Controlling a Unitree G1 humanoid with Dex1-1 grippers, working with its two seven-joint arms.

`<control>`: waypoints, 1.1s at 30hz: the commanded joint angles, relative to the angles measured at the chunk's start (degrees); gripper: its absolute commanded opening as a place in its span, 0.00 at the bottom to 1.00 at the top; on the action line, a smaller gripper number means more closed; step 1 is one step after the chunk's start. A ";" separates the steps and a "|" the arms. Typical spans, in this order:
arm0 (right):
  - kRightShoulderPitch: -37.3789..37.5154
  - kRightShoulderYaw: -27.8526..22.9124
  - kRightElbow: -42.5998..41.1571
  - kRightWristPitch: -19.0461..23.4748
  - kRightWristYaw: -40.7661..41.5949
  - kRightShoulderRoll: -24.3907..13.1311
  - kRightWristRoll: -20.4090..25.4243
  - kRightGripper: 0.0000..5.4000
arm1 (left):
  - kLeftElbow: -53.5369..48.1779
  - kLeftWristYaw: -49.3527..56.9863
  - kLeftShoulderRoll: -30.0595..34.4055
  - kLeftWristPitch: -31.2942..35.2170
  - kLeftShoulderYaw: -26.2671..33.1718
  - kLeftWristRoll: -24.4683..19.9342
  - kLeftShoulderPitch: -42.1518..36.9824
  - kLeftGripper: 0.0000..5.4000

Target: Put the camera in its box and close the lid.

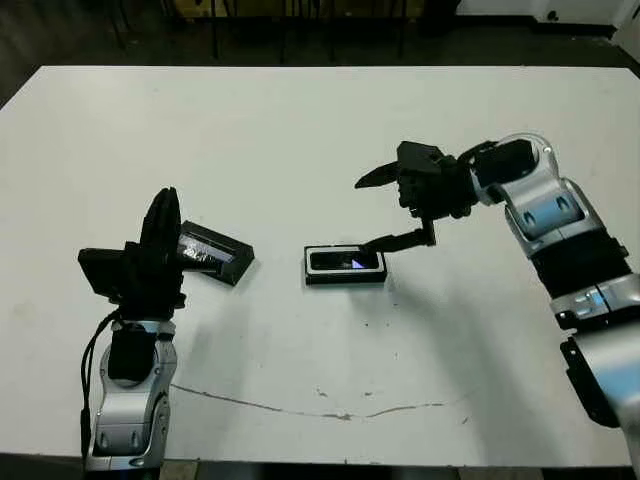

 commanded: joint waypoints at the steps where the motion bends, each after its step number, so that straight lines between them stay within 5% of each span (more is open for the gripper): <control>1: 6.63 -7.26 -7.77 5.48 -8.68 0.95 4.64 1.00 | 0.62 0.23 0.08 0.20 0.33 0.22 0.74 0.00; 7: 19.05 -14.52 -24.99 9.78 -26.02 3.24 7.01 0.94 | -0.45 -0.61 1.12 0.94 0.90 -0.37 0.90 0.00; 13: 26.14 -15.81 -30.17 7.88 -29.37 1.64 8.26 0.74 | -7.12 -4.95 6.38 4.31 3.82 -2.94 3.04 0.00; 23: 28.65 -17.40 -35.06 12.46 -31.03 -1.05 11.79 0.40 | -9.69 -23.83 33.89 20.68 15.25 -11.45 -3.82 0.00; 28: 28.61 -17.00 -34.32 12.49 -31.12 -1.06 12.78 0.23 | 2.10 -39.53 48.21 26.48 8.03 -10.21 -18.35 0.00; 33: 28.01 -16.69 -33.86 12.50 -30.91 -1.94 13.29 0.07 | 17.23 -52.78 50.00 28.20 -6.01 -4.24 -36.76 0.00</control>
